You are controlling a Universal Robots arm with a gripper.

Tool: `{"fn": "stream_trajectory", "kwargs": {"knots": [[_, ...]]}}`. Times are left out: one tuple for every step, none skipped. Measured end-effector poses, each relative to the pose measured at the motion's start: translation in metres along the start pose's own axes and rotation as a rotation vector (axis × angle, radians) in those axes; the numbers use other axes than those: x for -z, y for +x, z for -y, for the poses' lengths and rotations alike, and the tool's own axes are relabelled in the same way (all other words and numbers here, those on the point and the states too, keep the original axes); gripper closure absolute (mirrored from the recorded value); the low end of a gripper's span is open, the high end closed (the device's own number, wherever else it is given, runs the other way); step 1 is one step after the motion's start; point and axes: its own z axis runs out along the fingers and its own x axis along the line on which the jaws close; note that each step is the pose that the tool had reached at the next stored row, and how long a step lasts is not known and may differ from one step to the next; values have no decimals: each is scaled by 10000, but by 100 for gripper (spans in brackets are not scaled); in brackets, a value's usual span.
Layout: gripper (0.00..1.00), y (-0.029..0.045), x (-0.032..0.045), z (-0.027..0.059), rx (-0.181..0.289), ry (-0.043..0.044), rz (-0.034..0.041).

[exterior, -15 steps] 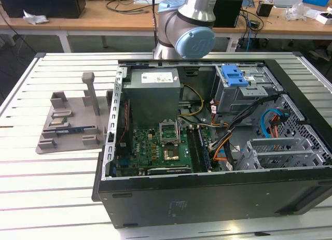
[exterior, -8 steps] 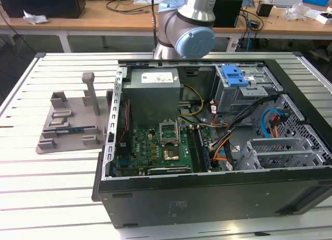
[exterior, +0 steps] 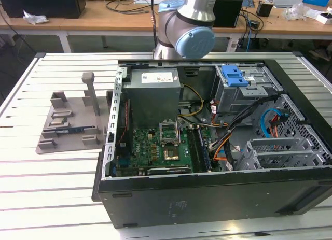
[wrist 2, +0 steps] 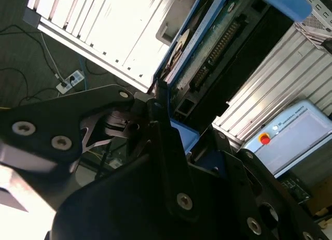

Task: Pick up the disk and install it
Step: 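Pick up the disk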

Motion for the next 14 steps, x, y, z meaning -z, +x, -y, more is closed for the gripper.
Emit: {"fn": "stream_trajectory", "kwargs": {"knots": [[63, 9, 0, 9, -1, 0, 0], [63, 15, 0, 15, -1, 1, 0], [63, 28, 0, 30, -1, 2, 0], [63, 35, 0, 41, -1, 1, 0], [63, 42, 0, 54, -1, 1, 0], [63, 53, 0, 72, 0, 1, 0], [63, 68, 1, 99, 0, 0, 0], [63, 82, 2, 126, 1, -1, 0], [63, 86, 2, 134, 0, 0, 0], [63, 89, 2, 142, 0, 0, 0], [63, 95, 2, 157, 0, 0, 0], [63, 100, 2, 173, 0, 0, 0], [63, 103, 3, 181, 0, -1, -1], [63, 106, 2, 191, 0, 0, 0]]}}
